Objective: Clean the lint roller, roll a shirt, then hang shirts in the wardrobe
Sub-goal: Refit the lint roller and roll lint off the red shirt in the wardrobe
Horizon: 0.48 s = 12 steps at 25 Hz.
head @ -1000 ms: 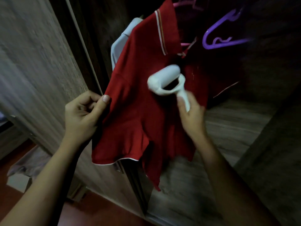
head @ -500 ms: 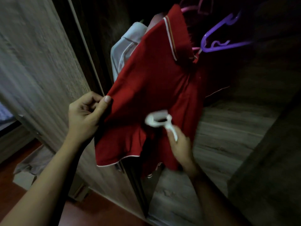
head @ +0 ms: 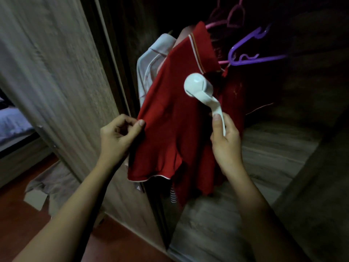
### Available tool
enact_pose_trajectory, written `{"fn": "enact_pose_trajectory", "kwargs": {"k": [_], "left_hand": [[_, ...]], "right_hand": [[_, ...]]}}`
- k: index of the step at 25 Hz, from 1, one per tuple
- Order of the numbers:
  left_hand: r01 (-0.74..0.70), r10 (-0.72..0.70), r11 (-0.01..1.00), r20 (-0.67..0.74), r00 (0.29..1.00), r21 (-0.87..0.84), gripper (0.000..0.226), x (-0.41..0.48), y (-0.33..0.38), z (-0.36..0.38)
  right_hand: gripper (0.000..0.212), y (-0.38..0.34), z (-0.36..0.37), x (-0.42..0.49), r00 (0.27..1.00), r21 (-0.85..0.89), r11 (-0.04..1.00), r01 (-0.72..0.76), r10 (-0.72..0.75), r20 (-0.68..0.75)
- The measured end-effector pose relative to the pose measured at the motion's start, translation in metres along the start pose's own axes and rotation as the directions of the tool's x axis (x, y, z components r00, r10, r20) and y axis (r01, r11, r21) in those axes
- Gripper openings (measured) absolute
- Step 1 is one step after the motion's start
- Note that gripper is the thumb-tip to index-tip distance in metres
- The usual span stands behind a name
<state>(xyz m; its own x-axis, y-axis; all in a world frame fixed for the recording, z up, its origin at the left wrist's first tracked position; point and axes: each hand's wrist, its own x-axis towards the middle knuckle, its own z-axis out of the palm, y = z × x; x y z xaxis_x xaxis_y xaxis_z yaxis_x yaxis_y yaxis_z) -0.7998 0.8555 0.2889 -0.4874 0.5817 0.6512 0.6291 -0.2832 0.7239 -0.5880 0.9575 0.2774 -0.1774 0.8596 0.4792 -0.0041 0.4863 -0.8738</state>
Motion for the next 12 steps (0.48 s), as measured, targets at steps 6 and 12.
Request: {"fn": "enact_pose_trajectory", "kwargs": {"k": [6, 12], "left_hand": [[-0.043, 0.042, 0.999, 0.106, 0.993, 0.009, 0.019, -0.047, 0.015, 0.035], [-0.191, 0.206, 0.979, 0.339, 0.918, -0.076, 0.034, -0.087, 0.034, 0.061]], "right_hand": [[0.025, 0.007, -0.033, -0.029, 0.988, -0.052, 0.990, -0.131, 0.126, -0.087], [0.022, -0.014, -0.082, -0.078, 0.955, -0.111, 0.976, -0.187, 0.154, -0.256]]}}
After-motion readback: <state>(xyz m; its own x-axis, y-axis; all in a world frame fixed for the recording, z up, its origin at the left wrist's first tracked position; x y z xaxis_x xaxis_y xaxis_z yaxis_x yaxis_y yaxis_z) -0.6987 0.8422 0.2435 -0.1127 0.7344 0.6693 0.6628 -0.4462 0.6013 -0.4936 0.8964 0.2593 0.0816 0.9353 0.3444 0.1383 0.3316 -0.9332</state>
